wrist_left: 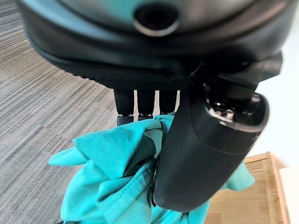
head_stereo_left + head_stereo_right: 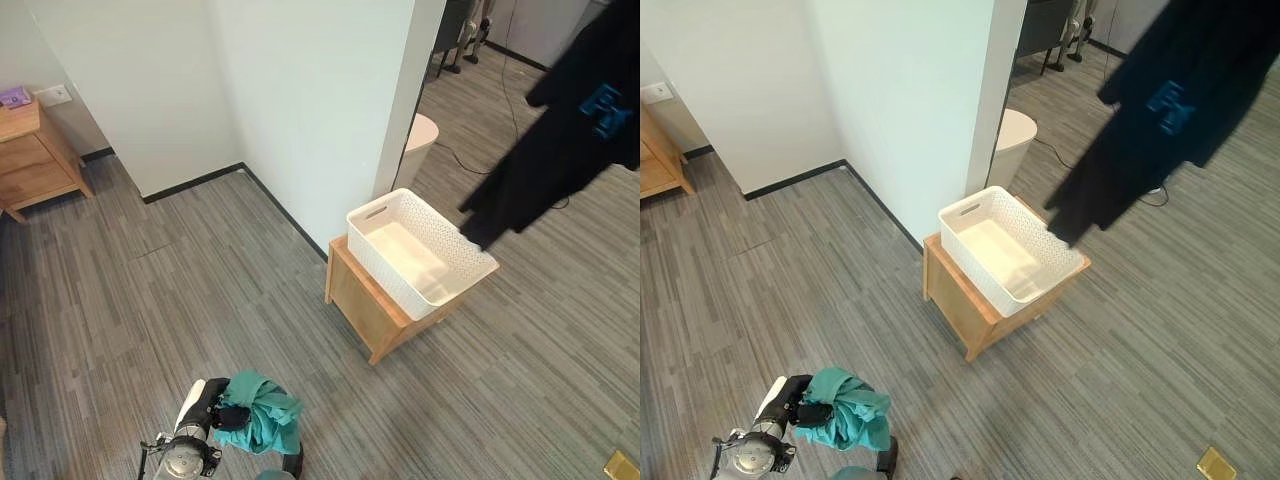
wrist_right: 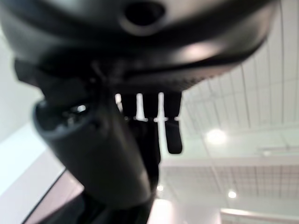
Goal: Pick up bed clothes into laundry basket.
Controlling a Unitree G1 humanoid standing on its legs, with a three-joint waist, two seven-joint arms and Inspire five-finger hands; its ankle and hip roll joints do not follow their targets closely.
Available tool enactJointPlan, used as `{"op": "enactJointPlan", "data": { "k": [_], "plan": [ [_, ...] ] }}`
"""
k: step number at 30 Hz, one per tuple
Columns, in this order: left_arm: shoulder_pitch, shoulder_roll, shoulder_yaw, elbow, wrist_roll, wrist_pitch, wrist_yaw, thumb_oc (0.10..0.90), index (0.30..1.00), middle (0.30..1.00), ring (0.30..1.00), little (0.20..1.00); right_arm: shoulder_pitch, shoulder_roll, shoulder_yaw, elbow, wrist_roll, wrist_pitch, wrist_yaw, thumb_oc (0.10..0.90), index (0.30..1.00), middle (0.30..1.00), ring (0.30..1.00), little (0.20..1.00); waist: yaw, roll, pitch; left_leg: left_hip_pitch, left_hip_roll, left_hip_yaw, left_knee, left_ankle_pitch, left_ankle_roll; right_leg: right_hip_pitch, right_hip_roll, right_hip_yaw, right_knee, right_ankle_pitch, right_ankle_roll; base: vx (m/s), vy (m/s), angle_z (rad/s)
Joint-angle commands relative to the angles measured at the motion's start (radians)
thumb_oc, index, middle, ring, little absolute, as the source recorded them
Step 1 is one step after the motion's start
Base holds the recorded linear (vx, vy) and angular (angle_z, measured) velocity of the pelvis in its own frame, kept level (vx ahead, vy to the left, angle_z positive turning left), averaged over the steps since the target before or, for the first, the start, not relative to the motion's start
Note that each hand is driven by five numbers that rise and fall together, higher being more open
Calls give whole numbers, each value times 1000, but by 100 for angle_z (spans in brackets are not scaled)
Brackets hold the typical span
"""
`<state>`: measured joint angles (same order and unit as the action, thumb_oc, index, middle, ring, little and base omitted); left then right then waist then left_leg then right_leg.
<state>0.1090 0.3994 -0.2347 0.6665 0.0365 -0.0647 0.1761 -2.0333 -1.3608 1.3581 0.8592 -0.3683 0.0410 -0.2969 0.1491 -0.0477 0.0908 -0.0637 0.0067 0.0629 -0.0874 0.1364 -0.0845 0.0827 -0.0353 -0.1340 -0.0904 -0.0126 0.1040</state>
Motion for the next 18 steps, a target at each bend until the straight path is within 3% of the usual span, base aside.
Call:
{"op": "enactJointPlan", "data": {
  "k": [1,9,18],
  "plan": [
    [-76,49,-13,-39,-22,-70,54,400,300,300,300,300,-131,-11,22,74,12,60,-65,400,300,300,300,300,31,-60,-78,24,30,74,0,-99,-86,-41,-64,18,3,24,135,37,34,-3],
    [-94,41,-24,-3,-43,-73,63,400,300,300,300,300,-84,-6,-9,24,-13,73,-66,400,300,300,300,300,30,-55,-36,-8,34,87,0,-103,-77,-97,-74,49,3,44,138,6,26,-10],
    [-103,26,-21,73,-69,-75,87,400,300,300,300,300,-56,88,-74,50,11,61,-89,400,300,300,300,300,58,-64,-11,-44,30,83,0,-104,-69,-141,-75,72,3,57,148,37,33,-11]
  ]
}}
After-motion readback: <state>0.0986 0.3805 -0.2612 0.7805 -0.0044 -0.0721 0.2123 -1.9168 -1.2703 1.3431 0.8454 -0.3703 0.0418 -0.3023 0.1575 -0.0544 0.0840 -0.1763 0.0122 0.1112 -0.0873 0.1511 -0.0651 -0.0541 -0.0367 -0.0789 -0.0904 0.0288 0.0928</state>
